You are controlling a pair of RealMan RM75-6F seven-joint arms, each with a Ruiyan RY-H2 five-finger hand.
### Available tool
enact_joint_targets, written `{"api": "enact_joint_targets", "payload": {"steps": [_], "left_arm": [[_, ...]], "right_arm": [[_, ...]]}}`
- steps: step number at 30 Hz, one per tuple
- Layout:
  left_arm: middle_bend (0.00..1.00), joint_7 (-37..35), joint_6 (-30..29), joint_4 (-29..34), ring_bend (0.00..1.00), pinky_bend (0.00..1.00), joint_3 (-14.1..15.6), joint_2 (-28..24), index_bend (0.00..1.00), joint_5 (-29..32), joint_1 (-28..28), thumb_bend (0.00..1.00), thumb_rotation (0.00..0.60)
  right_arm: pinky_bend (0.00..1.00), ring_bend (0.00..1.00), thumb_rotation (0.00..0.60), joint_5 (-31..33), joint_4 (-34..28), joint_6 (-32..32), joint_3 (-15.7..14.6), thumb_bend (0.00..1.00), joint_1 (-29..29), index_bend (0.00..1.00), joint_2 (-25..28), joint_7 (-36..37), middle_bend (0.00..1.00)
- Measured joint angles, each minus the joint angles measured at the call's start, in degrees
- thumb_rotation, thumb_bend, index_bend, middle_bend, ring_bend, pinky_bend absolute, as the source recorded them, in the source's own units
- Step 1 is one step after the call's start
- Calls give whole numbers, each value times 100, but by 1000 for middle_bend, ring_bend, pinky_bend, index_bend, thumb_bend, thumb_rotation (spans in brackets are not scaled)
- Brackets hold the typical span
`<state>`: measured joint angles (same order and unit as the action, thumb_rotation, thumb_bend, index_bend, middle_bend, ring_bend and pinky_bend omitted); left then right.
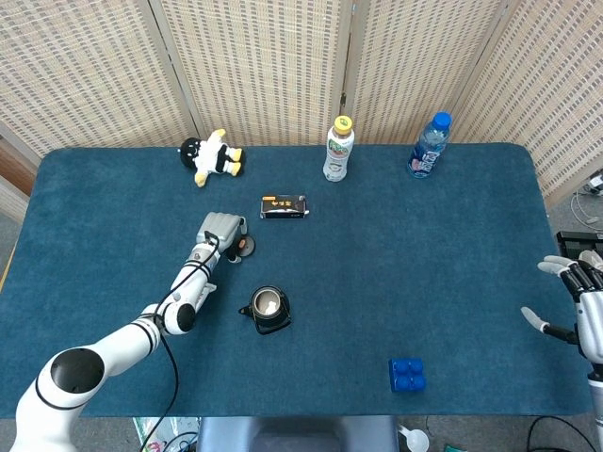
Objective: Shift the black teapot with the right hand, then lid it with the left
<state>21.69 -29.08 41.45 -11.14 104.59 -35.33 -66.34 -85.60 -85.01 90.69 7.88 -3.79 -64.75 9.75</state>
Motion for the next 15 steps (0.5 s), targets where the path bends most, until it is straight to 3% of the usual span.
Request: {"api": "enact_joint_targets", "payload": {"steps": [15], "left_arm": [[1000, 52, 10, -52, 1000, 1000, -88, 68, 407, -79, 54, 105, 600]], "right_arm": [[263, 215, 600, 13, 9, -47, -2, 60, -12, 324, 5, 23, 281]]}}
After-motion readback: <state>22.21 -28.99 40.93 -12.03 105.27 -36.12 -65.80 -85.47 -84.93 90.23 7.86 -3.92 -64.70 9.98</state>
